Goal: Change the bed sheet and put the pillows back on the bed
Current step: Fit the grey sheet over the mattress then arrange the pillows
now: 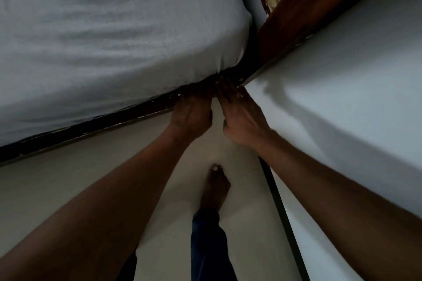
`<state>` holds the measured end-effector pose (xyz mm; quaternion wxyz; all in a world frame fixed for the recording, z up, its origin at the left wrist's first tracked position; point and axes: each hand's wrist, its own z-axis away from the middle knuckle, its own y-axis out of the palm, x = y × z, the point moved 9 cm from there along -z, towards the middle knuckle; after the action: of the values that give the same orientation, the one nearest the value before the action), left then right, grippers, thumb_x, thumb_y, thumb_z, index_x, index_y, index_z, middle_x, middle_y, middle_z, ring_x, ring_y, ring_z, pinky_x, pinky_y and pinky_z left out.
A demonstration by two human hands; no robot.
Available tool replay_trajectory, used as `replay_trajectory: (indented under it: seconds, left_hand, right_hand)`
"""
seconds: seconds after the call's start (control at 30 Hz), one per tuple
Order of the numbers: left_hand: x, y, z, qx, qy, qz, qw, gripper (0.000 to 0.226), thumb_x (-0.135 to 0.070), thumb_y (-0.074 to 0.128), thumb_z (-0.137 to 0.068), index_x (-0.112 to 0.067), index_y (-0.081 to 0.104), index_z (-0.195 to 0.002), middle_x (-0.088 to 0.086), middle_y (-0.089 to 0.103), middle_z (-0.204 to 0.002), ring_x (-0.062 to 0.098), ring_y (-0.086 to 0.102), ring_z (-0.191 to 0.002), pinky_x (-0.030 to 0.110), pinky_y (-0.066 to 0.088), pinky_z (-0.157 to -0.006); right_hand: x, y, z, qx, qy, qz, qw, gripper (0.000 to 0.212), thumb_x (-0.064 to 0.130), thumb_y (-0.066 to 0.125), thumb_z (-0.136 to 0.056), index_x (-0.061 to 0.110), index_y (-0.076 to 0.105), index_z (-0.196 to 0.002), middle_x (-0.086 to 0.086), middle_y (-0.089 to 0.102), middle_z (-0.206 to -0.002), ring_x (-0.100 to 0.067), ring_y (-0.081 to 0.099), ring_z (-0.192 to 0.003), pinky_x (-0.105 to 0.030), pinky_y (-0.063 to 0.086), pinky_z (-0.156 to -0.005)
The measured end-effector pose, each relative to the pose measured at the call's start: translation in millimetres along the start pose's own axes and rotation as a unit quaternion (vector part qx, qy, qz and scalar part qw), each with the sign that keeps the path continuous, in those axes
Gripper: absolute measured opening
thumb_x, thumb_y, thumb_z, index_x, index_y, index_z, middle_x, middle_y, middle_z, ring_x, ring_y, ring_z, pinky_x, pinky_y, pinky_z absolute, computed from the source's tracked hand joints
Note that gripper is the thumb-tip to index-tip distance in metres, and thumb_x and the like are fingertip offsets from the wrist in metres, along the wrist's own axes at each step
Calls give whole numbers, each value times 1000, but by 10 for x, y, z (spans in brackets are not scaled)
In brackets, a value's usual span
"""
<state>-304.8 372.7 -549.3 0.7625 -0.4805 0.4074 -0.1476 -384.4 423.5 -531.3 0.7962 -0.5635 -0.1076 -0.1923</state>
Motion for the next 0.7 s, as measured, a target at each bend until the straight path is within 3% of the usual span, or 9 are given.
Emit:
replay_trajectory:
  seconds: [0.13, 0.27, 0.33, 0.43, 0.53, 0.63, 0.7]
  left_hand:
    - [9, -67, 534, -17, -6, -9, 1000, 74, -14, 31, -77, 7, 42, -147, 27, 39, -154, 38, 32, -147, 45, 24, -124]
    - [32, -82, 687, -25, -24, 9, 999, 71, -11, 32, -79, 7, 40, -148, 26, 39, -155, 36, 29, -149, 45, 25, -124]
    - [-27, -115, 513, -27, -6, 10, 1000, 73, -10, 33, -78, 8, 40, -147, 27, 38, -154, 37, 31, -148, 45, 24, -124]
    - [41, -63, 133, -22, -13, 14, 1000, 70, -14, 39, -76, 6, 47, -143, 28, 50, -144, 42, 47, -136, 47, 36, -117]
    - [139, 13, -70, -5, -63, 12, 998, 64, -22, 41, -77, 4, 58, -133, 29, 62, -129, 47, 60, -117, 52, 49, -101]
    - [50, 43, 94, -10, -45, 9, 999, 78, -12, 47, -71, 5, 42, -148, 27, 44, -150, 44, 40, -140, 57, 31, -117]
    - [17, 34, 414, -4, -34, 6, 999, 83, -6, 45, -72, 4, 33, -153, 24, 30, -160, 38, 23, -151, 53, 21, -123]
  right_hand:
    - [-96, 90, -593, 76, 38, 28, 996, 64, 16, 51, -91, 10, 38, -153, -16, 45, -153, -36, 43, -139, -42, 35, -115]
    - [-79, 140, -538, 43, 51, 27, 997, 62, 12, 59, -87, 9, 44, -147, -15, 51, -146, -36, 49, -131, -40, 41, -106]
    - [-32, 100, -416, 3, 35, 12, 999, 68, 7, 59, -82, 7, 45, -148, -17, 52, -146, -38, 49, -132, -41, 41, -110]
    - [106, 13, -87, -45, -19, -5, 999, 76, 0, 54, -76, -3, 41, -150, -23, 43, -154, -37, 37, -144, -40, 19, -125]
    - [132, 61, 273, 4, -42, 22, 999, 75, 4, 47, -76, -6, 39, -150, -26, 42, -153, -38, 36, -146, -52, 24, -124]
    - [73, 35, 73, 13, -23, -16, 1000, 69, 13, 28, -85, -4, 37, -152, -25, 39, -156, -36, 35, -147, -44, 20, -125]
    - [107, 53, -266, 48, -8, -17, 999, 66, 12, 37, -93, 3, 28, -157, -21, 33, -161, -35, 32, -148, -40, 19, -125]
